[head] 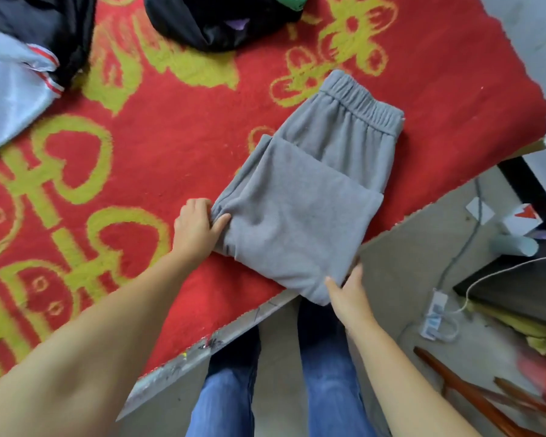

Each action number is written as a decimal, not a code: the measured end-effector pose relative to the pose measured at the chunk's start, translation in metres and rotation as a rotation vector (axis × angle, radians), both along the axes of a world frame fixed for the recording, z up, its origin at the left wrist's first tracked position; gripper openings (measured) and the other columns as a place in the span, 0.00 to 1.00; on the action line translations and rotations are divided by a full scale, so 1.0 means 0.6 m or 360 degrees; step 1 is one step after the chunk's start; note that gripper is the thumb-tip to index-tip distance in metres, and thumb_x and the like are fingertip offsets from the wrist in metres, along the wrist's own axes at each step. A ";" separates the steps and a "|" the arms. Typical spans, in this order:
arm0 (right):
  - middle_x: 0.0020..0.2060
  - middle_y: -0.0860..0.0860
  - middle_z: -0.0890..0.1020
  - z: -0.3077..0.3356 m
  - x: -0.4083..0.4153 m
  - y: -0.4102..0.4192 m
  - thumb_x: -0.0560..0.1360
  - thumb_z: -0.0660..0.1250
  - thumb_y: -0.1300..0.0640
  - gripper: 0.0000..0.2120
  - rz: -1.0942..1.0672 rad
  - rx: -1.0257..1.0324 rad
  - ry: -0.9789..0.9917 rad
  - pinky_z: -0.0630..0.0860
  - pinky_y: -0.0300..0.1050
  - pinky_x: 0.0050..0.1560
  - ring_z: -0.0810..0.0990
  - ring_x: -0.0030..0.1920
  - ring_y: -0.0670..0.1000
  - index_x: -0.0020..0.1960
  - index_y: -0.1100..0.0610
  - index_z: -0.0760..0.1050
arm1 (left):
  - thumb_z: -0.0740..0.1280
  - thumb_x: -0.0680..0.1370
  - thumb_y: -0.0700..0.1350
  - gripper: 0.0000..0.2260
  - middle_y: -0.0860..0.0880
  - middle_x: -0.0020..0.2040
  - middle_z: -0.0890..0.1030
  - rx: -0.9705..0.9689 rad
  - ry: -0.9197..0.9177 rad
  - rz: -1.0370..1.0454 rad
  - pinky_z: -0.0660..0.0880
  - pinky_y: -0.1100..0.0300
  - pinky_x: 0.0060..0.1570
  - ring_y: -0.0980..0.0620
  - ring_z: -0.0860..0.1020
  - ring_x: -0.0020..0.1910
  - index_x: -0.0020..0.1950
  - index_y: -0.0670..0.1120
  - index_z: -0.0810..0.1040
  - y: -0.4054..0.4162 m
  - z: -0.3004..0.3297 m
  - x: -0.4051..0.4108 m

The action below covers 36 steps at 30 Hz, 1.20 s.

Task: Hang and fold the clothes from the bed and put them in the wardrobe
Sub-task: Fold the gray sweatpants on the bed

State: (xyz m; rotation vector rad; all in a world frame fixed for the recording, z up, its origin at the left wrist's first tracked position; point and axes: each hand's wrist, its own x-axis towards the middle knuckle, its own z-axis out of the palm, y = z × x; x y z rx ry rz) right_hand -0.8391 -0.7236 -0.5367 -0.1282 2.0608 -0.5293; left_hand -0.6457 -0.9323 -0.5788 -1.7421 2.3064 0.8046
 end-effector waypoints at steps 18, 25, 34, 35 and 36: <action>0.76 0.60 0.36 0.006 0.052 -0.063 0.75 0.62 0.71 0.46 0.1771 0.0411 0.0655 0.38 0.75 0.68 0.33 0.75 0.63 0.77 0.48 0.35 | 0.67 0.72 0.35 0.30 0.37 0.71 0.69 -0.0412 -0.0285 -0.1600 0.73 0.41 0.59 0.37 0.70 0.68 0.73 0.47 0.67 -0.006 0.016 -0.005; 0.63 0.49 0.75 0.162 -0.096 -0.098 0.73 0.59 0.59 0.30 0.1740 0.0100 -0.0224 0.72 0.49 0.63 0.72 0.64 0.56 0.73 0.40 0.63 | 0.63 0.74 0.41 0.19 0.49 0.54 0.81 0.0926 -0.0745 -0.1662 0.75 0.56 0.49 0.49 0.78 0.49 0.63 0.54 0.73 -0.063 0.208 -0.101; 0.55 0.54 0.82 0.176 -0.391 -0.292 0.72 0.64 0.68 0.19 0.1196 -0.0552 0.0282 0.72 0.43 0.53 0.77 0.50 0.47 0.60 0.53 0.77 | 0.64 0.72 0.36 0.14 0.45 0.45 0.79 0.0054 -0.0033 -0.0746 0.70 0.59 0.43 0.44 0.77 0.47 0.57 0.43 0.79 -0.297 0.213 -0.353; 0.57 0.55 0.81 0.159 -0.411 -0.313 0.73 0.63 0.67 0.20 0.1122 -0.0551 0.0417 0.72 0.43 0.54 0.77 0.52 0.48 0.62 0.53 0.75 | 0.62 0.74 0.39 0.16 0.44 0.53 0.80 -0.0103 0.0077 -0.0604 0.70 0.58 0.50 0.42 0.77 0.54 0.61 0.43 0.77 -0.305 0.190 -0.362; 0.59 0.56 0.79 0.139 -0.423 -0.330 0.74 0.61 0.66 0.21 0.1082 -0.0499 0.0612 0.71 0.45 0.57 0.77 0.55 0.51 0.65 0.54 0.74 | 0.60 0.75 0.42 0.19 0.42 0.59 0.78 -0.0241 0.0152 -0.0504 0.69 0.55 0.57 0.42 0.75 0.60 0.65 0.44 0.76 -0.302 0.168 -0.372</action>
